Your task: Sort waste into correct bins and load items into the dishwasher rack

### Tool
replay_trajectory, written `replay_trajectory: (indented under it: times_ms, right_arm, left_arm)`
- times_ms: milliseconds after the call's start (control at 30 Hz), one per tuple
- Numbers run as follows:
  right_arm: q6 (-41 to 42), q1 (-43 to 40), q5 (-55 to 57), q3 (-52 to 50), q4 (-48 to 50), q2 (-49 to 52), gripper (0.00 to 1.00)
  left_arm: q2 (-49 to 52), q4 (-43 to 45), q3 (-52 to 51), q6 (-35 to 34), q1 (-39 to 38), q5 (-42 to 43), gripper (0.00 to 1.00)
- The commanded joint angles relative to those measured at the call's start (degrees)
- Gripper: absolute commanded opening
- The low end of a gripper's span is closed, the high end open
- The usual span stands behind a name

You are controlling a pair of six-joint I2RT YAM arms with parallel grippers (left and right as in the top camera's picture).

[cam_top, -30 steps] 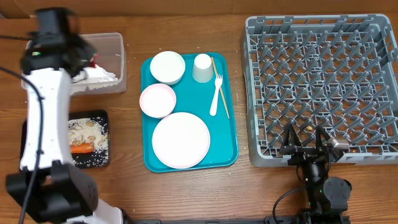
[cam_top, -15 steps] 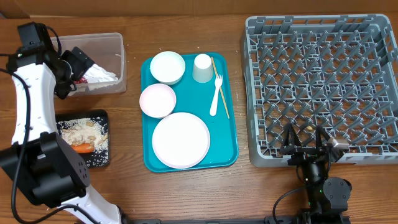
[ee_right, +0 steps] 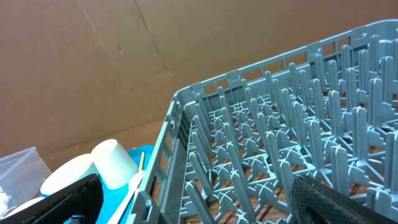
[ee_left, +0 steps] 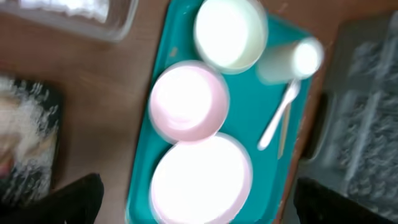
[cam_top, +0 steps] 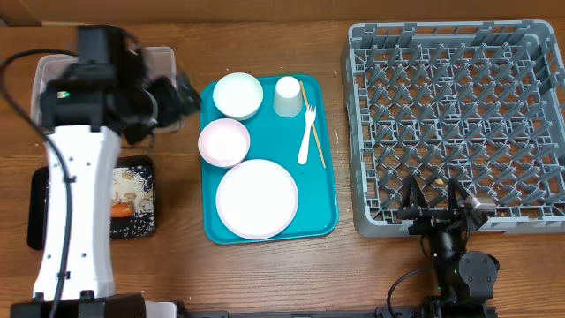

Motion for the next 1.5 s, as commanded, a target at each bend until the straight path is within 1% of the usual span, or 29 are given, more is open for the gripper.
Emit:
replay_trajectory:
  times_ms: [0,100,133,167,200,267,433,933,1000,1100,1167,1200,1300,1400,1467]
  right_arm:
    - [-0.4,-0.2,0.7,-0.6,0.4,-0.5,1.0]
    - [-0.4,-0.2,0.7,-0.6,0.4,-0.5,1.0]
    - [-0.4,-0.2,0.7,-0.6,0.4,-0.5,1.0]
    - [-0.4,-0.2,0.7,-0.6,0.4,-0.5,1.0]
    - [-0.4,-0.2,0.7,-0.6,0.4,-0.5,1.0]
    - [-0.4,-0.2,0.7,-0.6,0.4,-0.5,1.0]
    - [-0.4,-0.2,0.7,-0.6,0.4,-0.5,1.0]
    - [-0.4,-0.2,0.7,-0.6,0.7,-0.5,1.0]
    - [0.7,-0.1,0.2,-0.6,1.3,-0.5,1.0]
    - [6.9,-0.2,-6.5,-0.6,3.3,-0.5,1.0]
    - [14.4,-0.1,-14.9,-0.6,5.3,-0.5,1.0]
    - [20.5,-0.1,-21.9,-0.6,6.9,-0.5,1.0]
    - [33.2,-0.2,-39.3,-0.6,9.1,-0.5,1.0]
    - [36.3,-0.2,-43.6,-0.6,10.7,-0.5,1.0]
    - [41.2,-0.2,-43.6,-0.6,10.8,-0.5,1.0]
  left_arm:
    - [0.8,-6.3,0.1,-13.6,-2.4,-18.7,1.0]
    - [0.8,-8.5,0.1,-24.9,-0.1,-25.2,1.0]
    - [0.8,-8.9,0.1,-27.7,1.2,-26.4,1.0]
    - [0.8,-9.3,0.1,-30.1,2.8,-27.2,1.0]
    - [0.8,-9.9,0.1,-32.0,6.6,-27.1,1.0]
    - [1.0,-10.7,0.1,-32.1,11.2,-24.0,1.0]
    - [1.0,-14.0,0.1,-32.1,15.5,-24.7,1.0]
    - [1.0,-13.9,0.0,-32.1,15.8,-24.1,1.0]
    - [1.0,-13.9,0.0,-32.1,15.8,-24.1,1.0]
    - [1.0,-13.9,0.0,-32.1,15.8,-24.1,1.0]
    - [1.0,-13.7,0.0,-32.1,15.7,-24.0,1.0]
    - [1.0,-13.3,0.0,-32.1,15.7,-24.0,1.0]
    - [1.0,-12.2,0.0,-32.2,15.8,-24.0,1.0]
    - [1.0,-11.3,0.0,-32.1,15.8,-24.1,1.0]
    - [1.0,-11.3,0.0,-32.1,15.8,-24.1,1.0]
